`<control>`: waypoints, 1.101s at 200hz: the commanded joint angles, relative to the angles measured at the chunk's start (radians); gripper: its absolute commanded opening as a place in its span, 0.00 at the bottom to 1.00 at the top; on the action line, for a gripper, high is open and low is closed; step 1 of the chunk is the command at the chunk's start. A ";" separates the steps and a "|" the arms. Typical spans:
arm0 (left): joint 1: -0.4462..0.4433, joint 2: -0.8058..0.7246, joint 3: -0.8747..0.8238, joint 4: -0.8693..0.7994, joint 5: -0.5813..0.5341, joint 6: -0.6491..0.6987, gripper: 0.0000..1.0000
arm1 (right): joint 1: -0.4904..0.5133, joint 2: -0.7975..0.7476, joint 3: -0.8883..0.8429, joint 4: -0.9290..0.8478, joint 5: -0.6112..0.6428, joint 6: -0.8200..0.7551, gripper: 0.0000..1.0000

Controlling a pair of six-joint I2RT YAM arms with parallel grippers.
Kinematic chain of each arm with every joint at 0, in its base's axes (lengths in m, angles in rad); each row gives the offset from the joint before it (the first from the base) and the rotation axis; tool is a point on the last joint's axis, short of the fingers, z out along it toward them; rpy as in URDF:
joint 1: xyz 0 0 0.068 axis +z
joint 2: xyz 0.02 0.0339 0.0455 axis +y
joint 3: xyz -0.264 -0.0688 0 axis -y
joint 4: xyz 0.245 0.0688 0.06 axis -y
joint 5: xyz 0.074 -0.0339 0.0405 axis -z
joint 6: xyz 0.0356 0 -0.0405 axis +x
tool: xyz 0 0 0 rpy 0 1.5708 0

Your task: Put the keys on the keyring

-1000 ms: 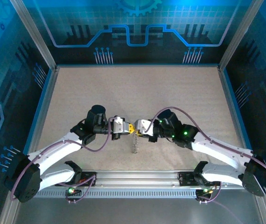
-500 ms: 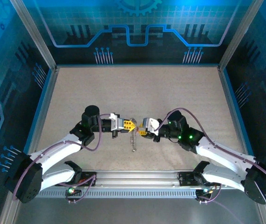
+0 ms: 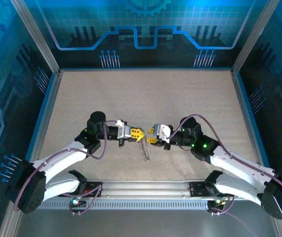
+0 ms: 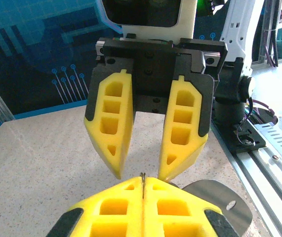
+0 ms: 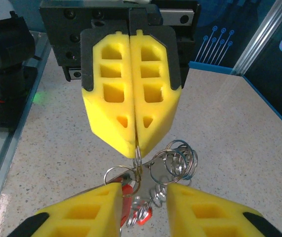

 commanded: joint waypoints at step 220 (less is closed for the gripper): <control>-0.005 -0.029 0.075 -0.340 -0.053 0.269 0.00 | -0.008 0.037 0.069 -0.077 -0.005 -0.026 0.00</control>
